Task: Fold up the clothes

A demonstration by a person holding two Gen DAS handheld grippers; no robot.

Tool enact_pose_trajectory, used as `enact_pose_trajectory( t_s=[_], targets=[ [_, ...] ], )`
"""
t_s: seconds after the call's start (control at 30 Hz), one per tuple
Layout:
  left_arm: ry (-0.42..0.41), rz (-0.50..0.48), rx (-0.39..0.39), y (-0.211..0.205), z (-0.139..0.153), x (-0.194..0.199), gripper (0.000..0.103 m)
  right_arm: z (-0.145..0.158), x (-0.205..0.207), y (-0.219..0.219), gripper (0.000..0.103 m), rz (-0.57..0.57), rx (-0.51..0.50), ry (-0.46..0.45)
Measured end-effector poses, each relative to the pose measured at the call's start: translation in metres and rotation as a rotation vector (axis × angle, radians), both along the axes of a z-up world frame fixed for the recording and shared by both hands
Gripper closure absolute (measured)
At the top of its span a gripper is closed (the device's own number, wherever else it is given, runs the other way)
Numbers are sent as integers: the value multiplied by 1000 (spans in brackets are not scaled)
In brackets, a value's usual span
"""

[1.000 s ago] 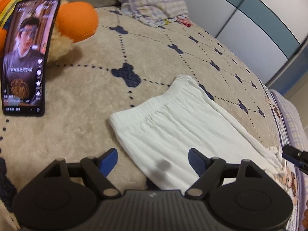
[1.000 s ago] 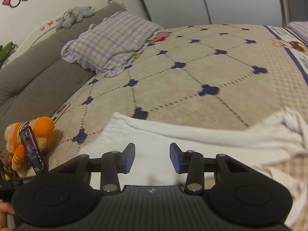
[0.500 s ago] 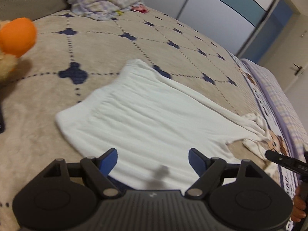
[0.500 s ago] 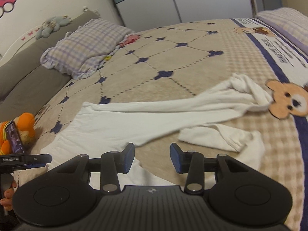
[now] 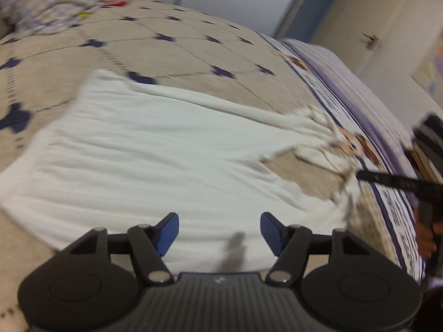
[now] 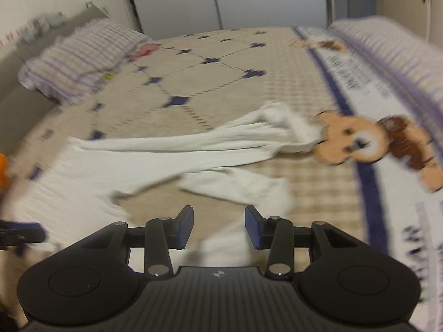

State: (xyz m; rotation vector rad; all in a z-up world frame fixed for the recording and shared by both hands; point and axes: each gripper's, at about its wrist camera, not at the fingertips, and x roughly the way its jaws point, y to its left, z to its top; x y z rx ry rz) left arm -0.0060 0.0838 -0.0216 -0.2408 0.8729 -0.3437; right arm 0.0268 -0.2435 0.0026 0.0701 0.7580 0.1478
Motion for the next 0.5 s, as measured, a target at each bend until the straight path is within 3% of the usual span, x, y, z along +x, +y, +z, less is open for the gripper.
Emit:
enact_pose_trajectory(
  t_s=[0.13,0.37,0.47,0.5],
  targets=[
    [5,-92,-15,-27,-4,3,38,-12,7,-24,59,-89,-10,31],
    [29,-221,-55,-72,-10,8,46,-22,25,-58,60,-204,154,75],
    [28,-256,-25,-85,-14,8,53,-23,29,-60,75,-209,200,87],
    [26,-264,-12,-89,-15,8,56,-23,30,-60,92,-203,216,91]
  ],
)
